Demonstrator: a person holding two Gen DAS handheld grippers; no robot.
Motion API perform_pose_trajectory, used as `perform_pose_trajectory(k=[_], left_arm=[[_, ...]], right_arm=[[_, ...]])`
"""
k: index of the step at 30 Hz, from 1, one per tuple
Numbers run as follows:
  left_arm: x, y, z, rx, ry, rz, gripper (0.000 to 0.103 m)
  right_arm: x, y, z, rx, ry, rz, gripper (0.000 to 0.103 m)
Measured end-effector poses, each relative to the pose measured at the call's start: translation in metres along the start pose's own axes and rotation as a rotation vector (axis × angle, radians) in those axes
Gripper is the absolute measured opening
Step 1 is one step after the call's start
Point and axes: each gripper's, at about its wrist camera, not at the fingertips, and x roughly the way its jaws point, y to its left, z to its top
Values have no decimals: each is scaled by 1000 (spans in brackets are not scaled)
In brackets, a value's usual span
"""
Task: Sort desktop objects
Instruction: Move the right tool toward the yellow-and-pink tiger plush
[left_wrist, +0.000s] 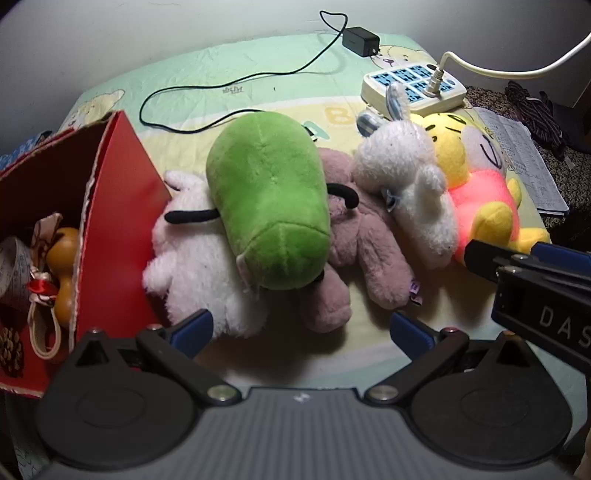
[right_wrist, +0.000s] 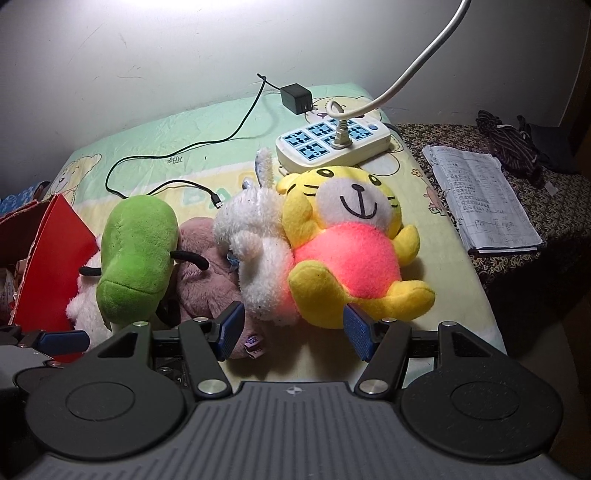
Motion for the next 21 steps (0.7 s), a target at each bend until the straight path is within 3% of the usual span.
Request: perform_pose_trajectory(k=[7, 17, 21], left_arm=[[-2, -10, -6, -11, -25, 44, 102], [-1, -30, -15, 2, 15, 36, 98], [-1, -39, -18, 27, 12, 73, 101]], right_arm=[[4, -9, 1, -33, 8, 59, 62], [5, -21, -5, -71, 30, 123, 61], [4, -27, -9, -71, 30, 128, 61]])
